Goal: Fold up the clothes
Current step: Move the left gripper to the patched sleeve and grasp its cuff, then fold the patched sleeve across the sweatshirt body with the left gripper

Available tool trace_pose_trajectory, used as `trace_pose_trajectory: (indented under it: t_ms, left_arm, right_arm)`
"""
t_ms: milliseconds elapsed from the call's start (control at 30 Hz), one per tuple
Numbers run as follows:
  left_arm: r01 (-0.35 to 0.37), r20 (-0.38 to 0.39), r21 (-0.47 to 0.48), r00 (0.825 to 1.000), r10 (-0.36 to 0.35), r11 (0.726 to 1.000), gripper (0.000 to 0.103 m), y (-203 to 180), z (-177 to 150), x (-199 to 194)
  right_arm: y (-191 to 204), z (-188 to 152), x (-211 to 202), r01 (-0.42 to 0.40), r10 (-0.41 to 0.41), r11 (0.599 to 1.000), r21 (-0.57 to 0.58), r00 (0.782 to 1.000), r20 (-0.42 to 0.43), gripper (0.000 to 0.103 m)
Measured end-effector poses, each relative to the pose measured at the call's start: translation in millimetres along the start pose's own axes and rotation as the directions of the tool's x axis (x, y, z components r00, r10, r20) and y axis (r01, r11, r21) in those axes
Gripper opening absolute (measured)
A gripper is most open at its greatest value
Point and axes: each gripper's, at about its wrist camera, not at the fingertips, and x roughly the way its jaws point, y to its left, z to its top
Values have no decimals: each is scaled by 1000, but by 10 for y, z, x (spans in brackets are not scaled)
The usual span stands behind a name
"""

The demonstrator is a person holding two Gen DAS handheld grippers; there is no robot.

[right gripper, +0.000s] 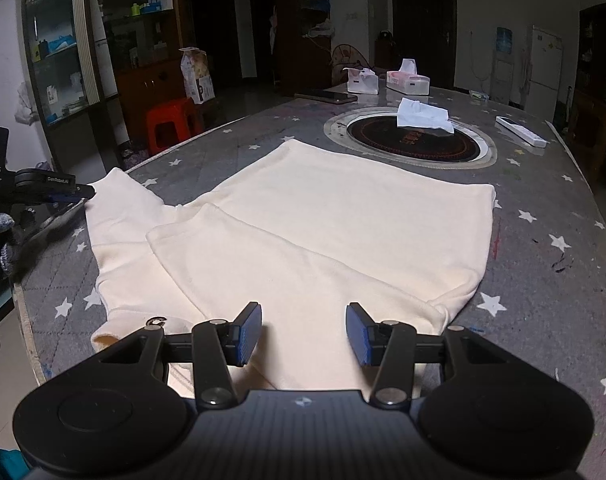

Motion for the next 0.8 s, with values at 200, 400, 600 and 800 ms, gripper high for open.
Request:
trace_pose_trajectory:
  t_ms: [200,400,600,800]
  left_arm:
    - [7,2,-18,1000,-7,1000,22,-14,27,49]
    - [71,29,-39,997,-70,997,8,-88,102,-95]
    - [271,84,10,959,-271,963,7,-520,239,-523]
    - [493,91,95,861,-501,865,7,-1146,310,-918]
  right_arm:
    - [10,-9,-18,-1,1,1000,2,1000,4,47]
    - [6,-9,-52,1,-1,1000,8,1000,17,47]
    - [-4,-8,-81,-5,4,1000,22,999,33,47]
    - [-44,-26,-172,-6,4,999,39,998,60,47]
